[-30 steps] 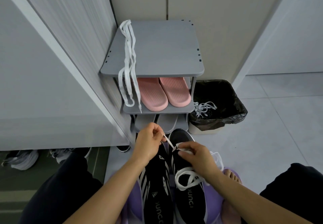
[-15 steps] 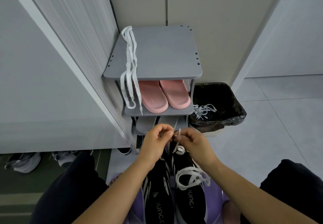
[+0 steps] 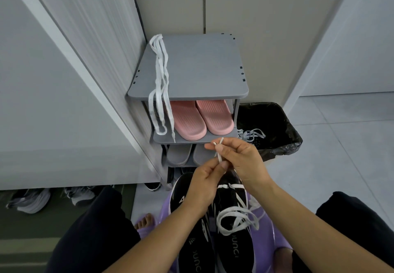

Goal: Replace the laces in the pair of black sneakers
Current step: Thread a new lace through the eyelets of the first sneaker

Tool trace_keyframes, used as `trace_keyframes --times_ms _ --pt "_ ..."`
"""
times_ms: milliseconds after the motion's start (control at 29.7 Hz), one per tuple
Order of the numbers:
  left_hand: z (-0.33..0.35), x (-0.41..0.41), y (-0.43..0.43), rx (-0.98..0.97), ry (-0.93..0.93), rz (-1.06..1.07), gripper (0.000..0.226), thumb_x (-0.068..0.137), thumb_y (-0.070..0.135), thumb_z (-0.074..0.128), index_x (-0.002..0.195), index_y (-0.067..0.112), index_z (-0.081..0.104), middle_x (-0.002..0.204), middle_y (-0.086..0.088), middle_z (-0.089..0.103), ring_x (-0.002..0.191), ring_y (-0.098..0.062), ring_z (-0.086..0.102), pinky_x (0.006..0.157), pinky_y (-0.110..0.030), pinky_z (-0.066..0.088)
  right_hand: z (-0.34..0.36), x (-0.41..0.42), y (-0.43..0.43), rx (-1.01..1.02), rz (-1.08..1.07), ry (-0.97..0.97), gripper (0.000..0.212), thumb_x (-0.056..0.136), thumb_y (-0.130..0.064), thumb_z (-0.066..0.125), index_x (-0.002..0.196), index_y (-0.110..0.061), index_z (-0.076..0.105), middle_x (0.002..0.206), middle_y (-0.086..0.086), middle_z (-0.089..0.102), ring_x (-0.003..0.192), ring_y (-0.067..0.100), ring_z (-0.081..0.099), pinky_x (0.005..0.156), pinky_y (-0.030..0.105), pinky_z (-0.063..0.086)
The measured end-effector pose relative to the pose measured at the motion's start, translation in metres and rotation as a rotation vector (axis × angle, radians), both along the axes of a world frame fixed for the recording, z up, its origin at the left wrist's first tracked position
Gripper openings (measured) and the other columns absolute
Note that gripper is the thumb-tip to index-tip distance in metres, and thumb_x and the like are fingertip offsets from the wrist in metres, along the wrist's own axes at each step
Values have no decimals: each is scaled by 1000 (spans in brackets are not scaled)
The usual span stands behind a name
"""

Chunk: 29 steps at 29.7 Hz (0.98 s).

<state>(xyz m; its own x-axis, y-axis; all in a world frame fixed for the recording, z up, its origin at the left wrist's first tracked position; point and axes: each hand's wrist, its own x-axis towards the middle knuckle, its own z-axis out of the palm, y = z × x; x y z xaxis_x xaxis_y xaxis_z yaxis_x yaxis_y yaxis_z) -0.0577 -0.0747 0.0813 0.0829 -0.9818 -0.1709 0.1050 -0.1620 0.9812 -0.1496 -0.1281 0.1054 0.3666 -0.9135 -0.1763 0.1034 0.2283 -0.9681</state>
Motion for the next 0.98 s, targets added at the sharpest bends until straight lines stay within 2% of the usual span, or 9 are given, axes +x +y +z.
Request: trace_keyframes --times_ms 135,236,303,371,405,506,641,809,978 --pt "3 2 -6 45 5 -12 24 96 17 47 90 8 68 78 -1 71 76 -10 66 72 -14 50 -2 -4 -5 105 -89 -80 12 89 -3 55 87 -10 65 88 3 74 72 26 56 63 30 46" --pt "5 3 -7 91 77 -115 23 97 20 45 92 10 66 81 -5 70 82 -16 67 84 -23 51 -6 -7 -6 161 -99 -100 9 89 -8 56 87 -12 64 91 2 74 64 24 41 56 27 34" --pt "4 4 -8 93 -6 -236 17 97 19 46 91 11 61 76 -1 66 81 -15 64 89 -29 49 -5 -6 -6 160 -114 -72 8 89 -11 57 88 -13 64 90 0 74 63 27 46 55 29 38" --pt "-3 4 -7 110 -142 -307 14 96 17 47 91 10 58 72 3 64 79 -11 61 87 -27 47 -2 -7 -11 96 -169 -66 8 89 -11 56 91 -12 64 87 -1 74 80 28 61 76 37 48" --pt "-6 4 -6 126 -200 -320 15 96 16 45 91 10 58 72 4 63 78 -8 60 85 -23 47 0 -10 -14 52 -195 -74 9 89 -10 56 91 -13 64 85 -1 74 89 19 65 89 32 47" --pt "-14 8 -2 134 -282 -319 21 97 13 41 87 14 59 69 7 63 81 -8 61 87 -21 45 5 -17 -23 -10 -249 -132 12 90 -8 54 91 -14 64 80 -2 74 92 10 66 90 22 46" --pt "-13 12 -2 154 -63 -188 25 100 13 36 84 8 56 50 3 48 61 -16 59 83 -26 50 -7 -18 -26 89 -210 -186 12 92 -7 51 92 -10 63 79 0 74 84 11 69 77 21 54" --pt "-13 15 -4 143 261 -92 28 100 16 35 90 7 59 52 3 30 50 -11 40 76 -28 51 -46 -12 -11 279 -163 -29 9 92 -10 54 90 -6 62 86 11 69 76 23 64 64 31 53" --pt "-22 17 -12 248 458 44 31 100 17 34 80 7 56 47 6 25 44 -9 31 63 -26 45 -54 -6 -4 19 -136 259 8 91 -14 57 88 -11 62 78 3 64 76 14 59 73 26 49"
